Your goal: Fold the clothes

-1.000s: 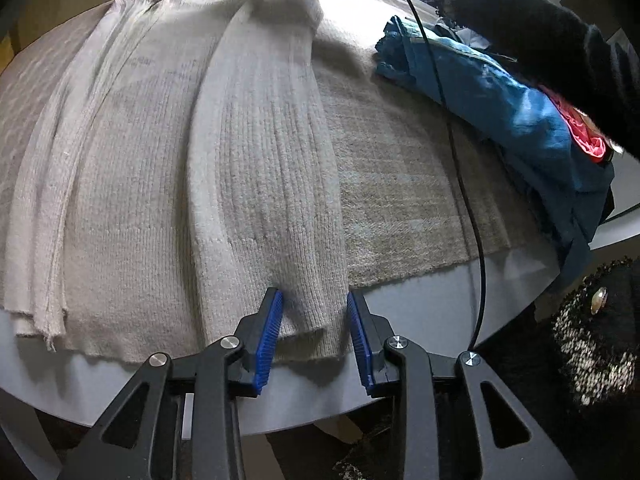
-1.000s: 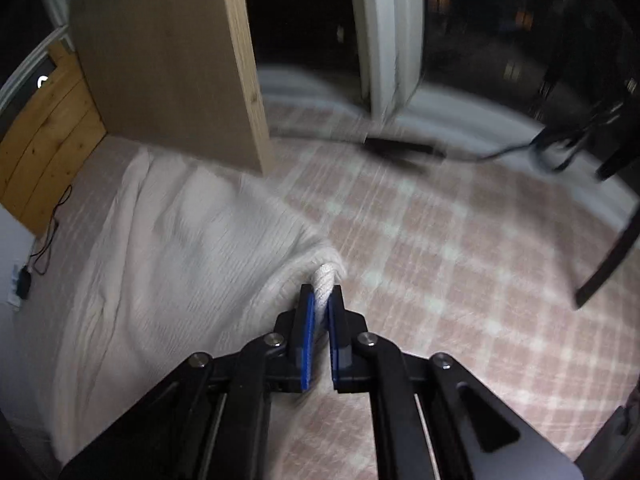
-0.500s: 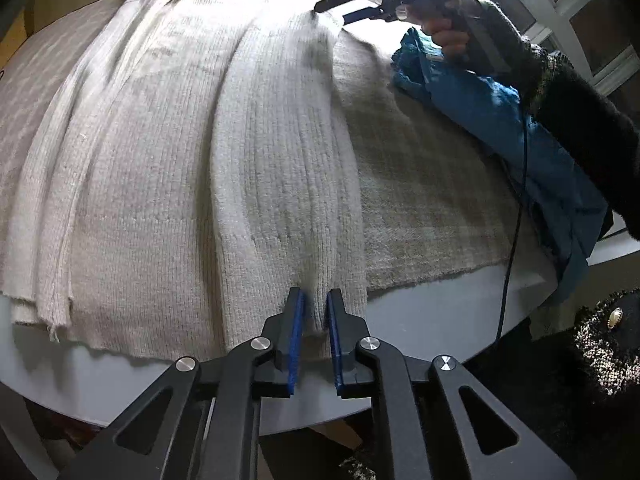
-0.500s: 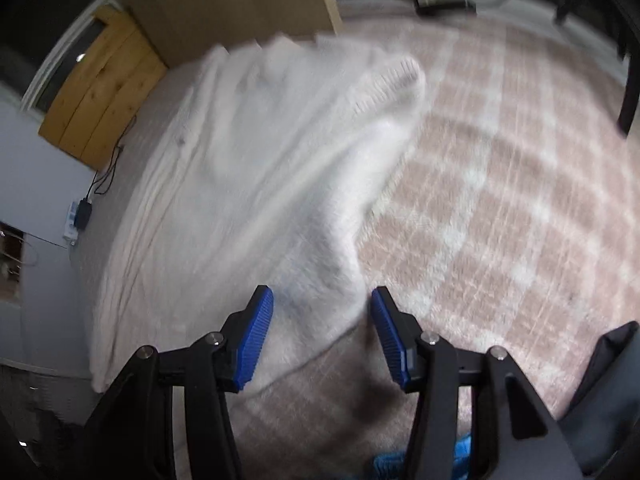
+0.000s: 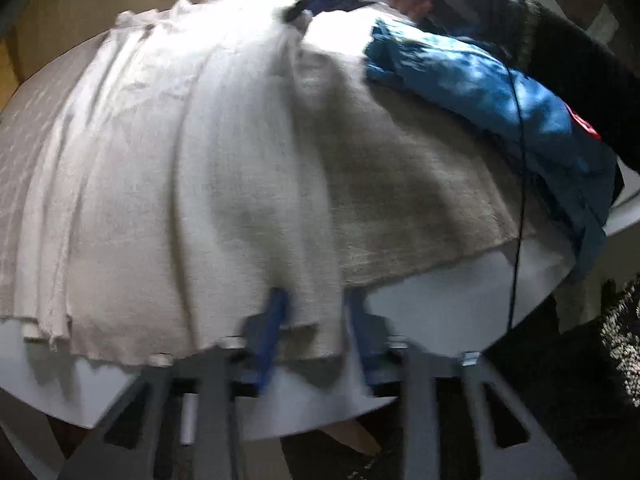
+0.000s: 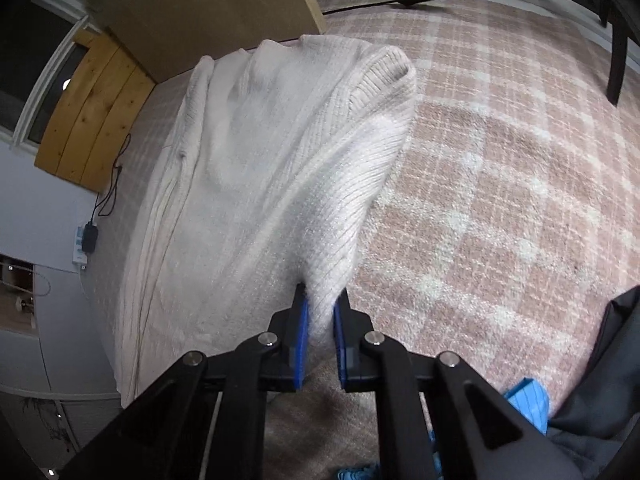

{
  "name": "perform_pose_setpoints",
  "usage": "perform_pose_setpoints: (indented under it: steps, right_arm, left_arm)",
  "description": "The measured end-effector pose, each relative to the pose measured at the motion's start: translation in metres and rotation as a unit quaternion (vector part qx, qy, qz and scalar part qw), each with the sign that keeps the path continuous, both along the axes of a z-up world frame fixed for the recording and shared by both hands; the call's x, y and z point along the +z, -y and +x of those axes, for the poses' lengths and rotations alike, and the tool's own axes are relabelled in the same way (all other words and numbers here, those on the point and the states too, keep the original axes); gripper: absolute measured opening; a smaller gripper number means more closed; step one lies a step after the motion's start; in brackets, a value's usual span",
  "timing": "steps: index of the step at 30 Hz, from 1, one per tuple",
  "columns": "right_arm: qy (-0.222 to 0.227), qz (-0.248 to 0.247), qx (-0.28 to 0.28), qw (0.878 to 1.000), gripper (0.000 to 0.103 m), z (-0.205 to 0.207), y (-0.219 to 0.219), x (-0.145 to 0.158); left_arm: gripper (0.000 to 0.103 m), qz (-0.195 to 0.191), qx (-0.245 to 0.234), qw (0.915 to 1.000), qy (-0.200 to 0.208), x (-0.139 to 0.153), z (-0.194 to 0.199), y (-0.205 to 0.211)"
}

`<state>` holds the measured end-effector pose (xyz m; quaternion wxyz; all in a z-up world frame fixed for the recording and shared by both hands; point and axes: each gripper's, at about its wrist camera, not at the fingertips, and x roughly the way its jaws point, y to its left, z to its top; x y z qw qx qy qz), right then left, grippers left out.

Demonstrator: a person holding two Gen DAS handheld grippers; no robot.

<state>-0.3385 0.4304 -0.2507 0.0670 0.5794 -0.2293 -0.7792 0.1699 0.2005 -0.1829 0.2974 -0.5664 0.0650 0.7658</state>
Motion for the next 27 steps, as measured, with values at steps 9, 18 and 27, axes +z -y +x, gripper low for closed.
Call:
perform_pose_setpoints:
  steps: [9, 18, 27]
  right_arm:
    - [0.003, 0.010, -0.046, 0.999, 0.010, -0.015, 0.017, 0.030]
    - [0.011, 0.099, 0.041, 0.994, 0.010, -0.111, 0.126, 0.036]
    - [0.007, 0.104, 0.123, 0.987, 0.035, -0.135, 0.169, 0.031]
  left_arm:
    - [0.006, 0.205, 0.119, 0.9688, 0.073, 0.020, -0.024, 0.072]
    - [0.006, 0.165, 0.223, 0.9602, 0.036, 0.007, -0.026, 0.150]
    - [0.007, 0.118, 0.211, 0.9687, 0.057, 0.000, -0.022, 0.154]
